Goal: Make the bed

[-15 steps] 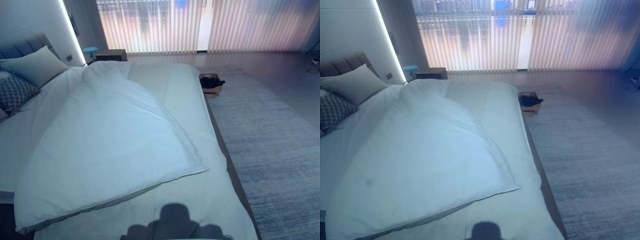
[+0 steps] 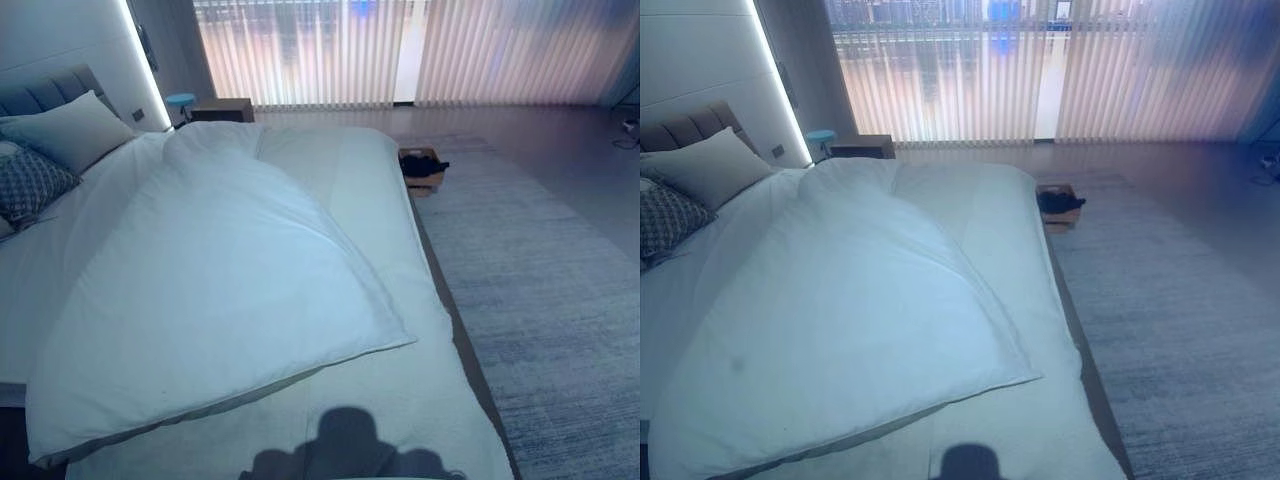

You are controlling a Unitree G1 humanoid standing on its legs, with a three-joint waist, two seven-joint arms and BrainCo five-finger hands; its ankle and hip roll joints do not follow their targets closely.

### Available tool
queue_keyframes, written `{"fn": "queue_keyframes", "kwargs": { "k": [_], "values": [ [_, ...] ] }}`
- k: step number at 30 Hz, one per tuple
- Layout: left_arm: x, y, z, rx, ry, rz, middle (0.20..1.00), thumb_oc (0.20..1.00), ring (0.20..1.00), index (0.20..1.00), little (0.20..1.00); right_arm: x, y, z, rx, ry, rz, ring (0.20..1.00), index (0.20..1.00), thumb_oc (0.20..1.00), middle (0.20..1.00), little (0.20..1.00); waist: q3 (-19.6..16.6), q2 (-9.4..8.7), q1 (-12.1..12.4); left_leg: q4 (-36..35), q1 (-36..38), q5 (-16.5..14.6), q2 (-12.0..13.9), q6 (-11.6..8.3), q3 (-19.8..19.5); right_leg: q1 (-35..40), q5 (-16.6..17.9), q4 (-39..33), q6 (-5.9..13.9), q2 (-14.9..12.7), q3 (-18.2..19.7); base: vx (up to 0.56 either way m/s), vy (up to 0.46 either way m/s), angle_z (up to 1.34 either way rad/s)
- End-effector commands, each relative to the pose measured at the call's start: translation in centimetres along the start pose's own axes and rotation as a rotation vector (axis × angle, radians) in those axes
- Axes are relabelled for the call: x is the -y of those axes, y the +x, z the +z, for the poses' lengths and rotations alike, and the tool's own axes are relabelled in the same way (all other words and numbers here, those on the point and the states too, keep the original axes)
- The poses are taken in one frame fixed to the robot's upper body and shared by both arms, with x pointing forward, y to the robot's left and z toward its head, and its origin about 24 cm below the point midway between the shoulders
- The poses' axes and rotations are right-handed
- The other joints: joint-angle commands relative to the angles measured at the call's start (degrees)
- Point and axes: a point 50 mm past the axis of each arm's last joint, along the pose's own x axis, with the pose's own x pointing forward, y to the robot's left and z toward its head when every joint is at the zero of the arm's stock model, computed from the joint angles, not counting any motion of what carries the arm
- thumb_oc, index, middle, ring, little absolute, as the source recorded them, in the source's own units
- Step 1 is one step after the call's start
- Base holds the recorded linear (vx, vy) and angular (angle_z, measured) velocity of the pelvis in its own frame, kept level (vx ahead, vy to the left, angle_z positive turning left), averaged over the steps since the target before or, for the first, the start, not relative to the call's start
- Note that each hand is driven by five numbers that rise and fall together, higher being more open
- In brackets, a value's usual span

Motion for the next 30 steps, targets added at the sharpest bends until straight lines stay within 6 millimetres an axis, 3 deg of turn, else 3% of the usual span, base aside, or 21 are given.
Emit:
{"fn": "queue_keyframes", "kwargs": {
  "k": [1, 7, 12, 13, 14, 15, 18, 20, 23, 26, 27, 29, 30],
  "values": [
    [-0.7, 0.3, 1.7, 0.023, -0.048, 0.038, 1.000, 1.000, 1.000, 1.000, 1.000, -0.1, 0.1, 3.6, 0.090, 0.085, 0.003, 1.000, 1.000, 1.000, 1.000, 1.000, 2.34, -3.30, 0.22, -0.10, -1.08, -1.01, -3.89, 0.63, -1.92, 4.27, -1.12, 0.57, 3.55, -1.09, 0.62, 0.00, 0.000, 0.00],
    [-0.7, 0.3, 2.5, 0.049, -0.058, 0.043, 1.000, 1.000, 1.000, 1.000, 1.000, -0.3, 0.0, 5.0, 0.144, 0.136, 0.010, 1.000, 1.000, 1.000, 1.000, 1.000, 3.02, -2.99, 0.07, -0.10, -2.24, -0.44, -4.02, 0.54, -1.69, 3.32, -0.97, 0.57, 3.50, -1.18, -0.03, 0.00, 0.000, 0.01],
    [-0.5, 0.3, 3.3, 0.079, -0.072, 0.043, 1.000, 1.000, 1.000, 1.000, 1.000, -0.7, -0.4, 7.4, 0.237, 0.274, 0.045, 1.000, 1.000, 1.000, 1.000, 1.000, 3.69, -2.50, -0.02, -0.10, -3.13, -0.07, -4.28, 0.35, -1.43, 2.83, -1.03, 0.57, 3.58, -1.56, -0.85, -0.01, 0.013, 0.10],
    [-0.6, 0.3, 3.7, 0.091, -0.075, 0.050, 1.000, 1.000, 1.000, 1.000, 1.000, -0.8, -0.7, 9.1, 0.298, 0.354, 0.070, 1.000, 1.000, 1.000, 1.000, 1.000, 4.35, -2.28, -0.05, -0.10, -3.87, 0.09, -4.23, 0.40, -1.42, 1.97, -0.79, 0.57, 3.63, -1.63, -0.89, -0.03, 0.012, 0.07],
    [-0.6, 0.3, 3.7, 0.091, -0.075, 0.050, 1.000, 1.000, 1.000, 1.000, 1.000, -0.8, -0.7, 9.1, 0.298, 0.354, 0.070, 1.000, 1.000, 1.000, 1.000, 1.000, 4.33, -2.28, -0.05, -0.10, -3.89, 0.09, -4.23, 0.40, -1.42, 1.95, -0.79, 0.57, 3.63, -1.63, -0.88, -0.09, 0.026, 0.04],
    [-0.7, 0.3, 4.1, 0.103, -0.074, 0.058, 1.000, 1.000, 1.000, 1.000, 1.000, -1.1, -1.3, 11.3, 0.369, 0.472, 0.111, 1.000, 1.000, 1.000, 1.000, 1.000, 5.23, -2.11, -0.04, -0.10, -4.99, 0.27, -4.24, 0.51, -1.20, 0.64, -0.34, 0.57, 3.74, -1.61, -0.55, -0.09, 0.022, 0.01],
    [-0.8, 0.3, 4.5, 0.114, -0.078, 0.067, 1.000, 1.000, 1.000, 1.000, 1.000, -1.6, -2.0, 13.5, 0.434, 0.637, 0.169, 1.000, 1.000, 1.000, 1.000, 1.000, 6.15, -1.88, 0.07, -0.10, -6.08, 0.62, -4.29, 0.55, -0.96, -0.64, 0.17, 0.57, 3.85, -1.68, -0.20, -0.08, 0.026, -0.01],
    [-1.0, 0.3, 5.9, 0.151, -0.102, 0.087, 1.000, 1.000, 1.000, 1.000, 1.000, -2.8, -3.7, 17.6, 0.523, 0.873, 0.308, 1.000, 1.000, 1.000, 1.000, 1.000, 8.37, -1.66, 0.49, -0.10, -8.39, 1.45, -4.16, 0.45, -0.54, -3.17, 1.35, 0.57, 3.90, -1.75, 0.05, -0.15, 0.034, 0.02],
    [-1.5, 0.3, 7.3, 0.187, -0.129, 0.107, 1.000, 1.000, 1.000, 1.000, 1.000, -3.7, -6.0, 21.9, 0.624, 0.953, 0.423, 1.000, 1.000, 1.000, 1.000, 1.000, 10.24, -1.94, 1.56, -0.10, -10.96, 2.51, -4.12, 0.38, -0.61, -5.77, 2.54, 0.57, 3.85, -1.70, 0.11, -0.08, 0.001, -0.12],
    [-1.7, 0.2, 7.8, 0.201, -0.145, 0.119, 1.000, 1.000, 1.000, 1.000, 1.000, -3.9, -7.1, 23.5, 0.669, 0.974, 0.458, 1.000, 1.000, 1.000, 1.000, 1.000, 10.93, -2.07, 2.19, -0.10, -12.32, 3.10, -4.17, 0.36, -0.88, -6.98, 2.93, 0.57, 3.90, -1.76, -0.19, -0.02, -0.003, -0.01],
    [-1.7, 0.2, 8.3, 0.215, -0.160, 0.125, 1.000, 1.000, 1.000, 1.000, 1.000, -4.3, -8.6, 25.3, 0.721, 0.993, 0.503, 1.000, 1.000, 1.000, 1.000, 1.000, 11.95, -2.11, 2.80, -0.10, -13.62, 3.61, -4.29, 0.36, -1.29, -8.13, 3.25, 0.57, 3.92, -1.84, -0.49, 0.00, 0.001, 0.03],
    [-1.6, 0.1, 8.8, 0.225, -0.186, 0.130, 1.000, 1.000, 1.000, 1.000, 1.000, -4.7, -9.8, 26.8, 0.753, 1.023, 0.533, 1.000, 1.000, 1.000, 1.000, 1.000, 12.80, -2.02, 3.41, -0.10, -15.08, 4.20, -4.24, 0.23, -1.69, -9.34, 3.60, 0.57, 3.94, -2.06, -0.87, -0.01, -0.001, 0.07],
    [-1.7, 0.1, 8.8, 0.225, -0.187, 0.131, 1.000, 1.000, 1.000, 1.000, 1.000, -4.7, -9.8, 26.8, 0.753, 1.023, 0.532, 1.000, 1.000, 1.000, 1.000, 1.000, 12.76, -2.03, 3.38, -0.10, -15.15, 4.22, -4.24, 0.23, -1.72, -9.39, 3.61, 0.57, 3.94, -2.06, -0.90, -0.01, -0.001, 0.14]
  ]
}}
